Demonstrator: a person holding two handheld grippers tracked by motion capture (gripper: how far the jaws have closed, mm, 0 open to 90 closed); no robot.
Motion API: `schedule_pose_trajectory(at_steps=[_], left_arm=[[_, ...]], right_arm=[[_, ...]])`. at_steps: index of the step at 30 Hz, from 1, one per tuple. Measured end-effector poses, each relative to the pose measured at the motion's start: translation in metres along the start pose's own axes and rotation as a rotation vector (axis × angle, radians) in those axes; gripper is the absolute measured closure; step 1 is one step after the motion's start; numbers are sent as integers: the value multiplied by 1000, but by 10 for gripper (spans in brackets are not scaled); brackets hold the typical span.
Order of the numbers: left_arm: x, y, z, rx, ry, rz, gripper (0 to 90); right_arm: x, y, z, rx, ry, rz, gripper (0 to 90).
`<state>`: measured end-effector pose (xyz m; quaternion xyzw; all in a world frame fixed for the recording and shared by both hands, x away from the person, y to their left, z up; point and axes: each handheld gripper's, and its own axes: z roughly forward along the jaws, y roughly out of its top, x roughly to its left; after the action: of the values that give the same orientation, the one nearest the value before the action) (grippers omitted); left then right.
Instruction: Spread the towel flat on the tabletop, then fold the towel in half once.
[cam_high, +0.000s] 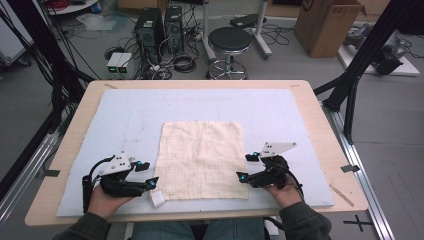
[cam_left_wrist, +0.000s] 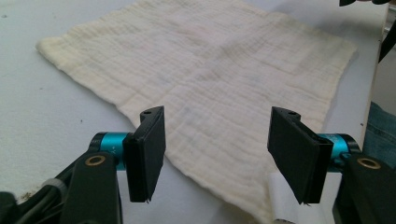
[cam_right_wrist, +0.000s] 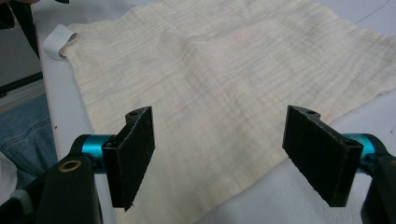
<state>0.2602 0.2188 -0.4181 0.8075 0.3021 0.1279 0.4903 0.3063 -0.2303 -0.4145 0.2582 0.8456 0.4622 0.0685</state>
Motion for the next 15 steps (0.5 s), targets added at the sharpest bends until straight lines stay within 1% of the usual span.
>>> schedule_pose_trajectory(at_steps=[4, 6, 8, 11, 12, 13, 15], left_arm=[[0, 0, 0, 6, 5, 2, 373], [0, 0, 0, 7, 6, 2, 370], [1, 0, 1, 10, 2, -6, 369], [1, 1, 2, 19, 10, -3, 365], [1, 1, 2, 23, 11, 4, 364], [1, 1, 3, 19, 14, -3, 363], [3, 3, 3, 22, 16, -2, 360]], right_arm=[[0, 0, 2, 12, 5, 2, 241], [1, 0, 3, 18, 6, -4, 239], [0, 0, 3, 16, 5, -5, 237], [-1, 1, 5, 22, 6, 3, 231], [-2, 1, 6, 21, 4, -2, 229], [-3, 1, 6, 24, 4, -3, 227], [-4, 2, 7, 23, 3, -3, 222]])
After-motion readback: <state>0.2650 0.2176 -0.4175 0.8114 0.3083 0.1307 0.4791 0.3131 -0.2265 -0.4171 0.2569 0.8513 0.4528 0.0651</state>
